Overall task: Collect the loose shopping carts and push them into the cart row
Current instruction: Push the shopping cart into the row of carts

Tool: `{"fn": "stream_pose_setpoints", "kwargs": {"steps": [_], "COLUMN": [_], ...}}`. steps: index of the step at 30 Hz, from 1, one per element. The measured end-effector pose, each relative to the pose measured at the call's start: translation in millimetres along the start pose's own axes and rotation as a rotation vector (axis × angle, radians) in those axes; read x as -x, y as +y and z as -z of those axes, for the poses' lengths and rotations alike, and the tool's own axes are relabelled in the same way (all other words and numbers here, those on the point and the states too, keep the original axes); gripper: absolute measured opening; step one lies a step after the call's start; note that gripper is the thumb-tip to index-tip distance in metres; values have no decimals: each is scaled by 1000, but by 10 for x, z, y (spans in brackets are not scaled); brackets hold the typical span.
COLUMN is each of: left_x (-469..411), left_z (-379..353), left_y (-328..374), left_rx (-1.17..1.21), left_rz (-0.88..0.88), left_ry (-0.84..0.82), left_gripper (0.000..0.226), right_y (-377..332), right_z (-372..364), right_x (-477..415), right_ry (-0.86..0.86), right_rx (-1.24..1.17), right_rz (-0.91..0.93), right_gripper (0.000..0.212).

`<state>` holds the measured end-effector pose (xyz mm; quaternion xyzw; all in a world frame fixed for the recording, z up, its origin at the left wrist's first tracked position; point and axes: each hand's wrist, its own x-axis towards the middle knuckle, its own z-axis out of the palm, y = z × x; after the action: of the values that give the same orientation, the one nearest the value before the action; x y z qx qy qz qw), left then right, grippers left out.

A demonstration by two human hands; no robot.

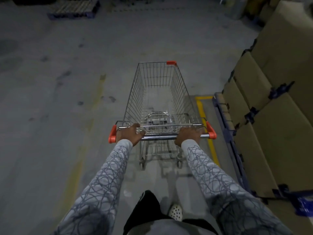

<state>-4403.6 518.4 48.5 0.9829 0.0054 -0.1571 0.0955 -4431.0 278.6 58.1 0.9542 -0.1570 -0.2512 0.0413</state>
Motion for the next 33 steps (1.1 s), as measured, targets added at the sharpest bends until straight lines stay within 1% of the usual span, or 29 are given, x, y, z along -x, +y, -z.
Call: {"fn": "stream_pose_setpoints", "kwargs": {"steps": [5, 9, 13, 17, 20, 22, 25, 30, 33], "left_x": [-1027, -2049, -3128, -4136, -4843, -5278, -5910, -7178, -8034], "left_z": [283, 636, 970, 1304, 1507, 1622, 1840, 2210, 2437], "left_y": [55, 106, 115, 128, 162, 182, 251, 366, 460], "left_rx": [2, 26, 51, 75, 69, 59, 43, 27, 44], "left_rz": [3, 14, 23, 1, 1, -4, -20, -25, 6], "left_ry": [51, 76, 98, 67, 4, -17, -12, 25, 33], "left_gripper": [53, 50, 53, 52, 58, 59, 53, 49, 49], "right_y": [-263, -573, -947, -1226, -1355, -1470, -1637, -1881, -2029], "right_z": [538, 1075, 1573, 2080, 2429, 2667, 3042, 3687, 4060], "right_x": [-1012, -1926, -2892, -3727, -4257, -4584, -5135, -6291, -7082], "right_ry": [-7, 41, 64, 50, 44, 18, -5, -64, -100], "right_rx": [2, -24, -21, -5, 37, 27, -7, -38, -60], "right_rz": [73, 107, 104, 91, 68, 55, 58, 183, 254], "right_gripper": [62, 53, 57, 63, 64, 62, 55, 53, 44]}}
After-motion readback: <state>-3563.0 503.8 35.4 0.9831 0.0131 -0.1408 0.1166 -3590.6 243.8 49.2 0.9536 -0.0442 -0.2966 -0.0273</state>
